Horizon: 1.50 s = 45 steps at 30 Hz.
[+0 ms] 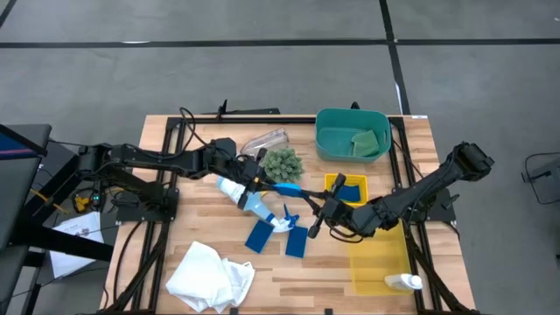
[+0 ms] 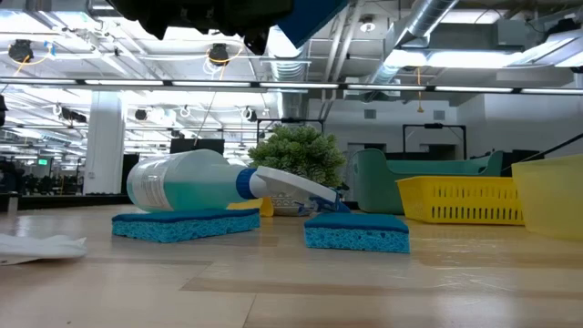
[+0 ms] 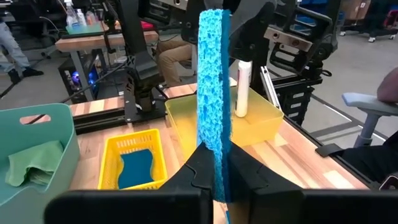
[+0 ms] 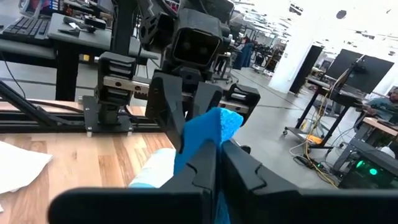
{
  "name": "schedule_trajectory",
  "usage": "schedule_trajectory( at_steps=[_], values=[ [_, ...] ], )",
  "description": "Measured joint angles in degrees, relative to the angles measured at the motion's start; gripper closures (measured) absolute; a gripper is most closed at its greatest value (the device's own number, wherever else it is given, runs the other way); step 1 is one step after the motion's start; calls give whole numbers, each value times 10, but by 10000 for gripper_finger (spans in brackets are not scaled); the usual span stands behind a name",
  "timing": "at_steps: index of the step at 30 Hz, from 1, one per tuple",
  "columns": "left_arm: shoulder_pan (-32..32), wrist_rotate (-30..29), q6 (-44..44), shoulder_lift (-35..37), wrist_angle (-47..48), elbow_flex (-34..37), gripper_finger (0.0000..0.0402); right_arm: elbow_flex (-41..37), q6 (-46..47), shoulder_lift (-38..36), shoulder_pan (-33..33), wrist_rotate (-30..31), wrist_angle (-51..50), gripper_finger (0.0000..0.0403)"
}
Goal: Pick & Place Kitchen Items
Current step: Put the blue sponge into the top yellow bin
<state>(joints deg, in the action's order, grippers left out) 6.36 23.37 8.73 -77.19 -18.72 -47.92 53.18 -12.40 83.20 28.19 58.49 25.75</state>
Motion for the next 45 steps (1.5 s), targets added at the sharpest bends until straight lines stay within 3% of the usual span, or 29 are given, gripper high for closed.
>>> schedule_trajectory(
  at_steps=[4, 8, 13, 17, 26, 35, 39, 45],
  values=[
    [1, -50, -3, 0, -3, 0, 363, 11, 9, -8, 2, 8, -15, 398],
    [0, -187, 2, 0, 25, -1, 321, 16, 72, -34, 1, 34, -79, 400],
    [1, -350, 36, 10, 62, 0, 271, 18, 230, -77, -7, 46, -236, 401],
    [1, -429, 43, 33, 90, 0, 242, 18, 388, -100, -17, 46, -372, 402],
    [1, -420, 13, 89, 95, 0, 219, 9, 863, -102, 27, 77, -714, 402],
    [43, -390, 13, 103, 83, 0, 242, -89, 1292, -101, 115, 123, -833, 403],
    [70, -354, 13, 103, 69, 0, 250, -131, 1406, -101, 128, 119, -852, 403],
    [103, -303, 5, 103, 55, 0, 259, -168, 1415, -114, 105, 72, -819, 403]
  ],
)
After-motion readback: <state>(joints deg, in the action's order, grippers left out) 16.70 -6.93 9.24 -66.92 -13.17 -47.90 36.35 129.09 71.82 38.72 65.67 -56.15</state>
